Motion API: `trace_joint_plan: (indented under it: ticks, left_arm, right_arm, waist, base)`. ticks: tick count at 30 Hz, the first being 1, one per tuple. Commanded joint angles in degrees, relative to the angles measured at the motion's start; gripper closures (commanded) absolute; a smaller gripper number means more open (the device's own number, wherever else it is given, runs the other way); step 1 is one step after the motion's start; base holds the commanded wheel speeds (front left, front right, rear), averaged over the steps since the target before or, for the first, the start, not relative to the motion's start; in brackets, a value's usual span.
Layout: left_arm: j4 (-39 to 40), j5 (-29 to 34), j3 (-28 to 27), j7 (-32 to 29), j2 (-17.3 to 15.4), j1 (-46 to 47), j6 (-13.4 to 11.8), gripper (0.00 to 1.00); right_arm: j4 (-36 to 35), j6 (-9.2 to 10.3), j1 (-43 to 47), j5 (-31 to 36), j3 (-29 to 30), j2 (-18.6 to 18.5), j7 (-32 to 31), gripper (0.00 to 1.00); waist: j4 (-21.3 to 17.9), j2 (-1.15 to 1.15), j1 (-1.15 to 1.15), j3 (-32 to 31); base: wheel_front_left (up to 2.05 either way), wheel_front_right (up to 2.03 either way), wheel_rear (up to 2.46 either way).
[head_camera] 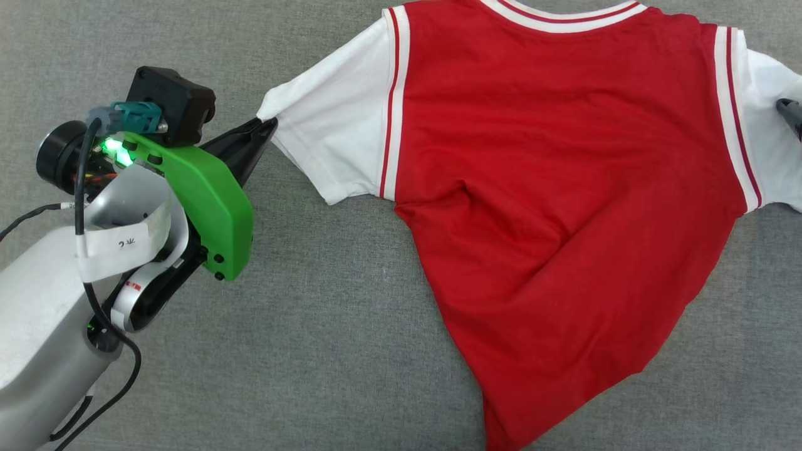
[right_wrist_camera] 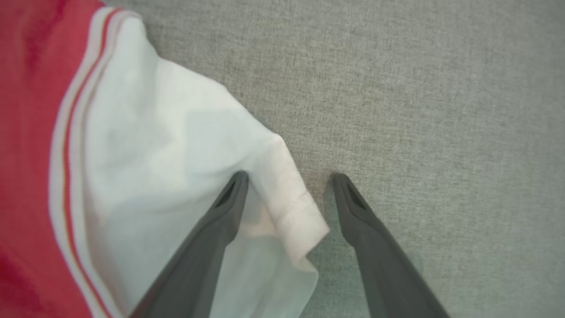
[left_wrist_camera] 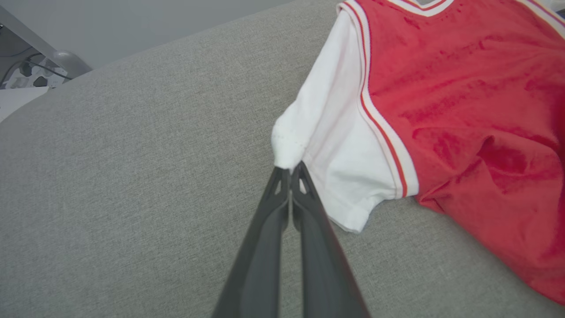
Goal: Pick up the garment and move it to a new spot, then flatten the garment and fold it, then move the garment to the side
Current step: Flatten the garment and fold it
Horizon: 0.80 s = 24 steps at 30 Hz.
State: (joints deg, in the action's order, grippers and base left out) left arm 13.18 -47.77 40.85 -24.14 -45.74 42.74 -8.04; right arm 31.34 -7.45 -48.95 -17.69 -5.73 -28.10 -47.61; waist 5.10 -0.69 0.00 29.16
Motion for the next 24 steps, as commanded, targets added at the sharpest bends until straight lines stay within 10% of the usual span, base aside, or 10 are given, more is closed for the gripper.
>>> trace_joint_plan:
  ticks: [1,2,3,4,24]
  left_arm:
    - [-0.4,0.7,0.0,0.5,0.3,1.0,0.3,1.0]
    - [-0.6,0.7,0.0,0.6,0.4,1.1,0.4,1.0]
    - [-0.8,0.7,0.0,0.7,0.5,1.2,0.5,1.0]
    - [-1.0,0.7,0.0,0.8,0.5,1.2,0.6,1.0]
    - [-7.5,0.7,-4.0,10.3,0.1,-1.3,-1.0,1.0]
  right_arm:
    - [2.0,-0.03,1.2,-1.1,-2.3,0.9,-0.6,0.0]
    - [2.4,-0.03,1.4,-1.6,-3.1,0.7,-1.0,0.03]
    - [2.8,-0.03,1.5,-2.1,-4.0,0.5,-1.3,0.64]
    - [3.0,-0.03,1.6,-2.6,-4.5,0.2,-1.2,1.0]
    - [1.4,-0.03,-0.1,-5.9,-5.4,-3.1,23.9,1.0]
  waist:
    - [0.1,0.69,0.0,0.0]
    - [0.1,0.69,0.0,0.0]
    - [0.1,0.69,0.0,-0.1]
    - [0.1,0.69,0.0,-0.2]
    - [-3.7,0.69,0.0,-12.8]
  base:
    - [0.0,0.0,0.0]
    - [0.0,0.0,0.0]
    - [0.0,0.0,0.0]
    - [0.0,0.0,0.0]
    - [0.0,0.0,0.0]
